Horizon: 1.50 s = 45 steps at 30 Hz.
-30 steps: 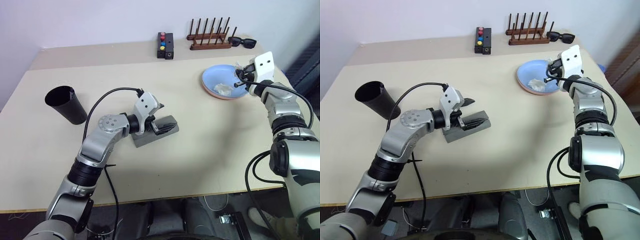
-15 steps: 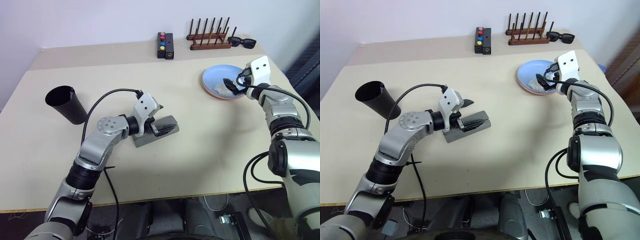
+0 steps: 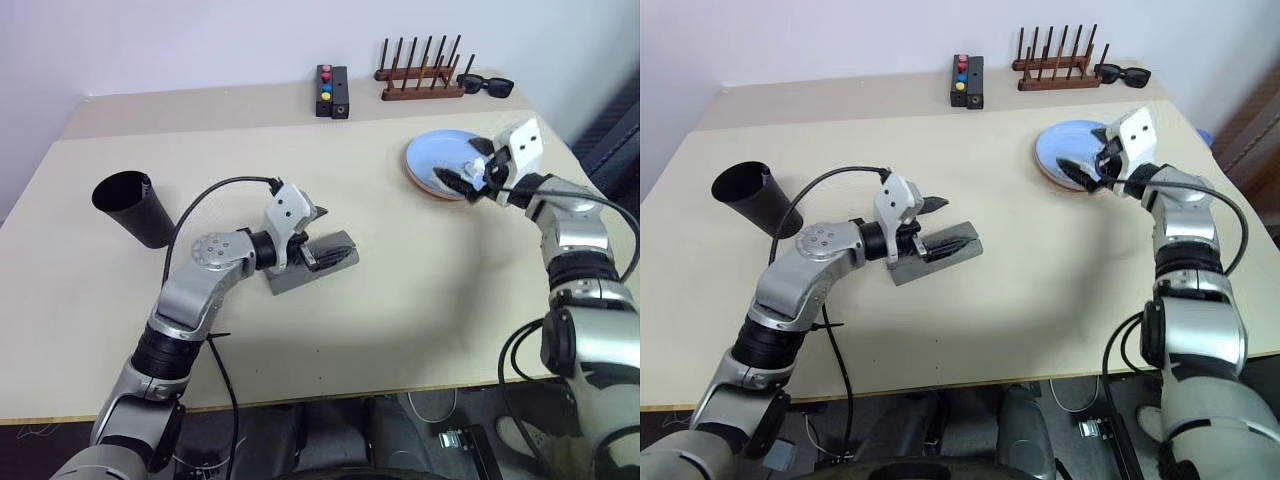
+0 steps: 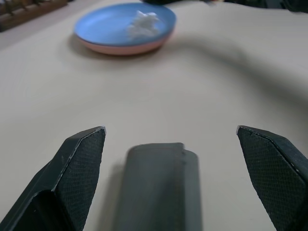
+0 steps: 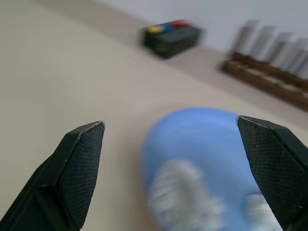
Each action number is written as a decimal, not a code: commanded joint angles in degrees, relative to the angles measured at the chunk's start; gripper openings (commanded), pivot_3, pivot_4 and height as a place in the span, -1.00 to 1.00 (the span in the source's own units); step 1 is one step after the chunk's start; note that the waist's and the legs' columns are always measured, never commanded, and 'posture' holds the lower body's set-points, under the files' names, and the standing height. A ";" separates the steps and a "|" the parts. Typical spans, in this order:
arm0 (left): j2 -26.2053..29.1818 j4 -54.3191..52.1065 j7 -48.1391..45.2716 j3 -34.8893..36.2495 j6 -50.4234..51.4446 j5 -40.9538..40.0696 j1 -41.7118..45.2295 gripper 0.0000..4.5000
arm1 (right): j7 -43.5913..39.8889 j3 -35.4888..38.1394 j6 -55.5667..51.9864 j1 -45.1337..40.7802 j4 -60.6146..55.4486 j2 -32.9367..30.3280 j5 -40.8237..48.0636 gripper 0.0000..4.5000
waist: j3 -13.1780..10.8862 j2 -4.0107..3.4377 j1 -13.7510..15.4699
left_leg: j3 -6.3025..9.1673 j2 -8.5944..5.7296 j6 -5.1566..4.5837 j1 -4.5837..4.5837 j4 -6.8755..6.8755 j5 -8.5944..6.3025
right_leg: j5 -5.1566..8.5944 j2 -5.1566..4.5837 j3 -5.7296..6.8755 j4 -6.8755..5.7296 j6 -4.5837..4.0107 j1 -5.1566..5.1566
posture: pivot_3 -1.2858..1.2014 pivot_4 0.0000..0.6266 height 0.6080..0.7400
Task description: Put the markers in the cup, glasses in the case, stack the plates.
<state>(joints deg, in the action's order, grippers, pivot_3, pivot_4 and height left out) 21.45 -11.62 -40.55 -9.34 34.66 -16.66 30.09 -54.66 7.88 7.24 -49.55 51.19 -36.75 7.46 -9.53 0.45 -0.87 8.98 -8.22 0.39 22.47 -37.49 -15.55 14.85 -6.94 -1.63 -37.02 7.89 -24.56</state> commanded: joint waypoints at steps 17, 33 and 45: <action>2.75 -10.32 6.47 16.81 -14.96 -2.02 -19.93 1.00 | 1.27 12.71 -27.68 33.50 -49.74 -11.30 13.62 0.98 | 0.03 -0.01 0.50 | -0.05 0.02 -0.01 -0.05 0.04 -0.01 | 0.00 -0.02 -0.04 0.03 0.00 0.03 | 0.03 -0.52 1.00; 7.65 -13.32 0.98 22.81 -19.94 -7.27 -36.54 1.00 | 2.46 19.59 -28.79 49.10 -57.45 -10.30 18.58 0.98 | 0.05 -0.03 1.71 | -0.11 0.03 -0.06 -0.10 0.05 -0.04 | 0.00 -0.06 -0.04 0.08 0.00 0.11 | 0.03 -0.52 1.00; 9.40 -14.35 0.58 22.46 -19.43 -8.45 -37.85 1.00 | 2.18 21.49 -27.11 52.00 -55.37 -10.50 19.27 0.98 | 0.06 -0.06 1.72 | -0.12 0.05 -0.23 -0.12 0.07 -0.14 | 0.00 -0.06 -0.04 0.13 -0.01 0.14 | 0.03 -0.52 1.00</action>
<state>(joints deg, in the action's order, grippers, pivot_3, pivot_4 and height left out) 30.39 -24.40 -40.18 12.50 15.52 -24.38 -8.32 -52.29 27.79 -20.86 3.01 -4.09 -46.61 26.00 -9.47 0.39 0.85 8.86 -8.18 0.16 22.36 -37.42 -15.70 14.86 -6.99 -1.67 -36.89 7.88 -24.42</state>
